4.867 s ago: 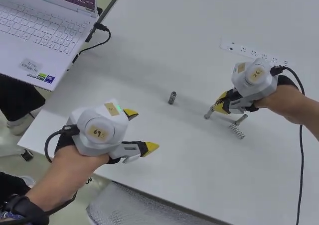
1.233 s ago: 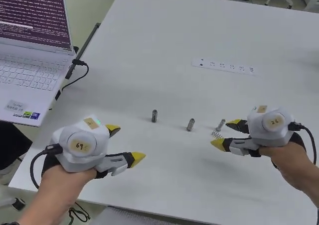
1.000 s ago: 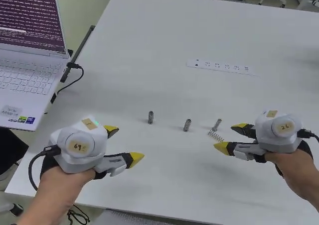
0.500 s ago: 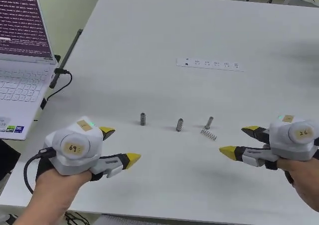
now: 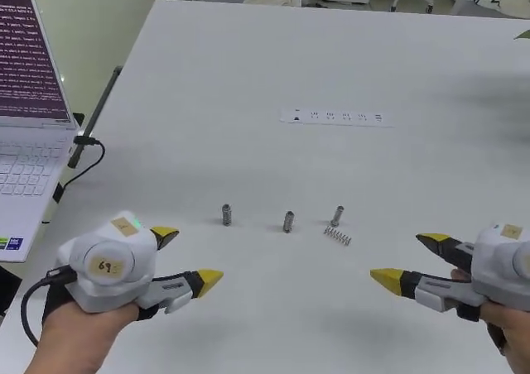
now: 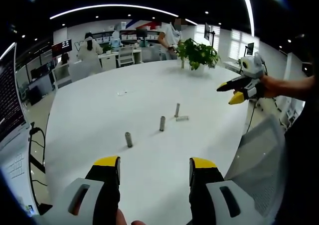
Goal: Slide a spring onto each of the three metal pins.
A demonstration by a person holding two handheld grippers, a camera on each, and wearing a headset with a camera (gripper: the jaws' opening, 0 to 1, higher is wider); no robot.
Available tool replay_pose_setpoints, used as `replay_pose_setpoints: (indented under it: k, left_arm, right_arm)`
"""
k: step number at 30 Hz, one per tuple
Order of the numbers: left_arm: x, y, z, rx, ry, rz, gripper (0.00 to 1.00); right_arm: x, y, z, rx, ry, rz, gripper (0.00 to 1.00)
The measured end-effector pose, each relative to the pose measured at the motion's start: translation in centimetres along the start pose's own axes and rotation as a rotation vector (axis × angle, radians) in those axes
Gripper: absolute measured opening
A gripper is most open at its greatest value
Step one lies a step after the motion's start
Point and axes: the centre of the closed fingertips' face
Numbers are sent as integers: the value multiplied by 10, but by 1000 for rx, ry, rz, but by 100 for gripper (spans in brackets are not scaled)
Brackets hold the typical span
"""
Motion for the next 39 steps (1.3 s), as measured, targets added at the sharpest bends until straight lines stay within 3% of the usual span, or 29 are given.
replay_pose_setpoints:
  k: [9, 17, 19, 23, 39]
  left_arm:
    - [0, 1, 0, 7, 6, 8, 51]
    - [3, -7, -5, 25, 19, 5, 51]
    - [5, -11, -8, 24, 24, 0, 51]
    - [9, -14, -16, 40, 39, -2, 51]
    - [24, -25, -40, 108, 99, 0, 51]
  right_arm:
    - [-5, 10, 10, 33, 25, -15, 71]
    - [-4, 12, 16, 33, 22, -11, 72]
    - [-5, 14, 16, 15, 28, 15, 72]
    - [-8, 10, 19, 23, 23, -10, 72]
    - [-19, 14, 17, 30, 26, -13, 74]
Point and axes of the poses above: the centre of the closed fingertips' face, and the gripper's own axes: x roughly forward along the fingers, z roughly to its left, y roughly out of its underside, and after that the axes turned 13 degrees about -y, right-handed
